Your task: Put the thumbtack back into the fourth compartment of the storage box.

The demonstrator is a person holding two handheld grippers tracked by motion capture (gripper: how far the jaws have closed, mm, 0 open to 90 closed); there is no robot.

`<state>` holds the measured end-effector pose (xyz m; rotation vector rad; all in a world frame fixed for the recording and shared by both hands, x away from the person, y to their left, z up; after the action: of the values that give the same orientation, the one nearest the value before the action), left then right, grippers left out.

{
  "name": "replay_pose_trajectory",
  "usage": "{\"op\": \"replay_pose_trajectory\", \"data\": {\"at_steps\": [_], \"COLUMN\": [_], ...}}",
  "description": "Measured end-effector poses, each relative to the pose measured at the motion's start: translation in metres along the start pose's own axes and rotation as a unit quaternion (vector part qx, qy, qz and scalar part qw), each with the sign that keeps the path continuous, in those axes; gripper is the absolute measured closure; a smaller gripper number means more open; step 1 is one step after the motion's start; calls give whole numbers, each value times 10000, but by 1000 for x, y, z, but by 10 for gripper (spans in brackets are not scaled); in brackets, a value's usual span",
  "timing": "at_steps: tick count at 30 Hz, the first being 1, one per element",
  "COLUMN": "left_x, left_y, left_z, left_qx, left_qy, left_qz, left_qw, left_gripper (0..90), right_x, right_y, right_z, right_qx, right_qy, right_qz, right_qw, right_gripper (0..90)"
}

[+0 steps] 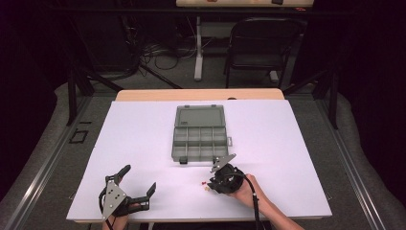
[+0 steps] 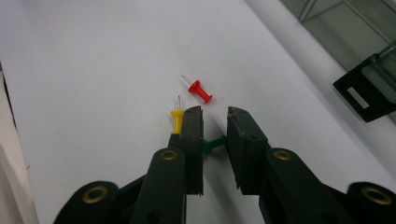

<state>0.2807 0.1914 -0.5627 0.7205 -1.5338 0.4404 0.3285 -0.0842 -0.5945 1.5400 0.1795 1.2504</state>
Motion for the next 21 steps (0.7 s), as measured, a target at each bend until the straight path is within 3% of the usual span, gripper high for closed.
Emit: {"op": "replay_pose_trajectory", "data": {"at_steps": [21], "left_x": [0], "left_y": [0], "left_z": [0], "left_qx": [12], "left_qy": [-19], "left_qz": [-20], "left_qw": [10000], "left_gripper": [0], "right_x": [1], "right_y": [9], "right_z": [12], "right_qx": [-100], "right_qy": [-182], "right_qz": [143], "right_qw": [9997], "right_gripper": [769]}}
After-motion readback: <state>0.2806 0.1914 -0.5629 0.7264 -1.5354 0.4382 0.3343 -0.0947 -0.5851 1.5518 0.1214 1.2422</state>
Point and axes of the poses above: each handheld gripper's, and its own axes: y roughly backward along the jaws, x roughly out of its top, z roughly to its right, the point moved 6 cm from there along -y, roughly forward along the jaws, and after that the axes turned 15 degrees about -x, right-handed, at the moved point
